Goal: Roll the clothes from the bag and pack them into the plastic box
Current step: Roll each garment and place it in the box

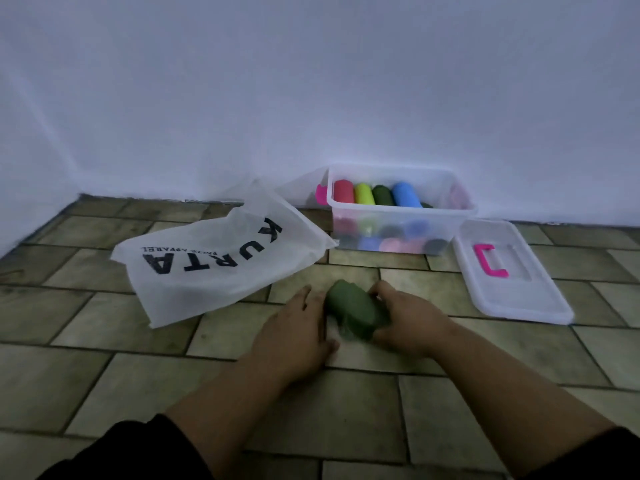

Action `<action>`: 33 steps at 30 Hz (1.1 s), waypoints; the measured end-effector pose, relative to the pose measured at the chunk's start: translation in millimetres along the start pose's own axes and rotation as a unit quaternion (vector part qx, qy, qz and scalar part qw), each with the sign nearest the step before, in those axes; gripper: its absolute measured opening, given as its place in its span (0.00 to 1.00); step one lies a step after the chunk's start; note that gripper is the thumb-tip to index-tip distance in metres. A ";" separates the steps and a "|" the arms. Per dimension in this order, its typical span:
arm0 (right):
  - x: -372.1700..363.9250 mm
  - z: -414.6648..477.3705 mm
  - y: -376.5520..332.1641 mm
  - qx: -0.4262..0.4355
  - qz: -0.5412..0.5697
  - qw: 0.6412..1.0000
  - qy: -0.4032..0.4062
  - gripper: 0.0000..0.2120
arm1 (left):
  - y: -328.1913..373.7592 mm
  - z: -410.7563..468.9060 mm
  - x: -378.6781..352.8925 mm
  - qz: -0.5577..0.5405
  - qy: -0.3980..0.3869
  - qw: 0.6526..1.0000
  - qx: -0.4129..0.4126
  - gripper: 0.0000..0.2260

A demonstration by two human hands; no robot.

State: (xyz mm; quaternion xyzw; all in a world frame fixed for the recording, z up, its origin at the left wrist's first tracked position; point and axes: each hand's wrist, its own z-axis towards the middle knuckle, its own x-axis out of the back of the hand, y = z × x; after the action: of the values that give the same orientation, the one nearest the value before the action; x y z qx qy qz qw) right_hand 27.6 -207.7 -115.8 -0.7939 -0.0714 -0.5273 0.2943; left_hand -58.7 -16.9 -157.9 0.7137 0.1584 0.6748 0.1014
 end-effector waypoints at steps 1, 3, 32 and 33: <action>1.1 -4.6 -0.1 0.006 0.011 1.000 -0.018 0.30 | 0.8 -0.6 1.8 -0.027 0.035 0.999 -0.014 0.40; 9.7 -9.7 1.8 0.008 0.049 0.998 -0.047 0.24 | 7.3 1.2 6.2 -0.016 0.062 0.995 -0.075 0.40; -12.7 -12.4 22.7 0.086 -0.039 0.987 0.128 0.23 | 48.3 71.4 43.1 -0.130 -0.123 0.980 -0.082 0.19; -10.0 -11.9 24.2 0.074 -0.009 0.989 0.127 0.24 | 50.6 68.8 41.9 -0.127 -0.140 0.976 -0.107 0.22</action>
State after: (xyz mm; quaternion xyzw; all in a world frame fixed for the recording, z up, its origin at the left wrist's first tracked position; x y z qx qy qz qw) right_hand 24.0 -231.9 -130.8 -0.6958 -0.0797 -0.6199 0.3540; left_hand 15.9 -44.0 -105.5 0.7599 0.1592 0.5630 0.2832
